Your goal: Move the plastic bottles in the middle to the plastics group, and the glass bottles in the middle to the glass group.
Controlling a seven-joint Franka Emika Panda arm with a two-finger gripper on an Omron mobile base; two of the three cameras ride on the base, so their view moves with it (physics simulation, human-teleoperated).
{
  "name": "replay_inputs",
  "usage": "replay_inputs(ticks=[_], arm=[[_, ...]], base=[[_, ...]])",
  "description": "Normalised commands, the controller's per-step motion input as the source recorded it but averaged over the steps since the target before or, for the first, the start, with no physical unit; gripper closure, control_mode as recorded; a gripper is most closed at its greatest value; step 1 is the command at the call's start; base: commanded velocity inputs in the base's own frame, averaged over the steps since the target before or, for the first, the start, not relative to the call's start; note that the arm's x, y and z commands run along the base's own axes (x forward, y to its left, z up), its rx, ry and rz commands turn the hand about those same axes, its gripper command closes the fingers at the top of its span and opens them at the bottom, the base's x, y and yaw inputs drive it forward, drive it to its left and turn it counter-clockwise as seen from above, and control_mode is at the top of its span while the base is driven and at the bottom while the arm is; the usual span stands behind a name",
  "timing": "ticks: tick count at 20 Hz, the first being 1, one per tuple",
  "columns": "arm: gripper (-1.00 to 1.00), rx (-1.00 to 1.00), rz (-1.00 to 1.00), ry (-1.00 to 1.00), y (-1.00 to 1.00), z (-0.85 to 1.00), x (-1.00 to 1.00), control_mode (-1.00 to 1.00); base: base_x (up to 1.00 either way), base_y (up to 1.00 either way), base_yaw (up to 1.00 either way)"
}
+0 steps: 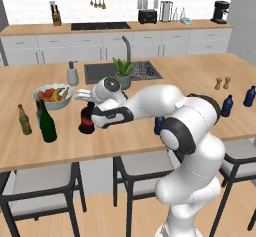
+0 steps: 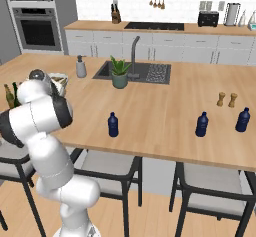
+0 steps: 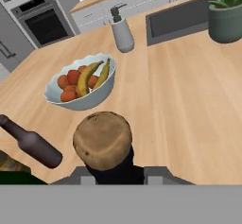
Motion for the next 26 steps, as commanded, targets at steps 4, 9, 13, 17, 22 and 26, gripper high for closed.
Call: replay_inputs(ticks=[4, 9, 13, 17, 22, 26], arm=[[1.00, 0.03, 0.00, 0.00, 0.66, -0.17, 0.08, -1.00], [1.00, 0.00, 0.00, 0.00, 0.62, -0.21, 0.07, -1.00], [1.00, 0.00, 0.00, 0.00, 0.49, -0.33, 0.08, -1.00], [1.00, 0.00, 0.00, 0.00, 0.44, -0.34, 0.20, -1.00], [1.00, 0.00, 0.00, 0.00, 0.34, -0.26, 0.26, -1.00], [1.00, 0.00, 0.00, 0.00, 0.19, -0.24, 0.11, -1.00]], base=[[0.00, 0.00, 0.00], [0.00, 0.00, 0.00], [0.00, 0.00, 0.00], [0.00, 0.00, 0.00], [0.00, 0.00, 0.00], [0.00, 0.00, 0.00]])
